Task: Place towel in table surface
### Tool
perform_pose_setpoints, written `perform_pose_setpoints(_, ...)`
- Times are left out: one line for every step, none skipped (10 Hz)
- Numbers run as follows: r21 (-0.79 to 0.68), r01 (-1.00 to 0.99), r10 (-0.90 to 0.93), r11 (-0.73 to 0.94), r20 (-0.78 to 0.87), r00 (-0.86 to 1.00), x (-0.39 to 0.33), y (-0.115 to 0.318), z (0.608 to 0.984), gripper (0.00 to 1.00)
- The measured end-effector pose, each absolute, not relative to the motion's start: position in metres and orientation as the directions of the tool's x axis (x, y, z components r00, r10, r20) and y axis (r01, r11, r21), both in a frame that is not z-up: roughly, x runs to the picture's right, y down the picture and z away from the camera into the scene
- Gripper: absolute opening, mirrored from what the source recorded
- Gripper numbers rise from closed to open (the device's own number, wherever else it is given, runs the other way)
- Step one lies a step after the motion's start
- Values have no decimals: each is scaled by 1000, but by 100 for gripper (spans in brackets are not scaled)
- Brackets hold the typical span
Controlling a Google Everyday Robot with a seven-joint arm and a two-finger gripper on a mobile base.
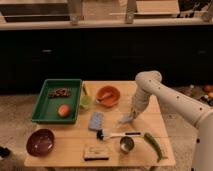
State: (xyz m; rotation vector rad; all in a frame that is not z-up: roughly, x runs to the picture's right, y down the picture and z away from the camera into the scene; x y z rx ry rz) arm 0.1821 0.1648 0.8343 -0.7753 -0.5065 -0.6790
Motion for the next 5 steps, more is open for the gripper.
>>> perform_pose_setpoints(-458,719,-364,523,642,674,182,165,833,80)
perform_pose_setpoints(-453,721,-365,524,646,671,181,165,832,80)
perform_pose_setpoints(-450,723,-365,524,648,668,181,165,831,80)
perform_pose_setpoints(-442,723,-365,531,651,666,181,165,829,80)
perform_pose_setpoints(-427,722,-368,545,652,663,181,163,828,80)
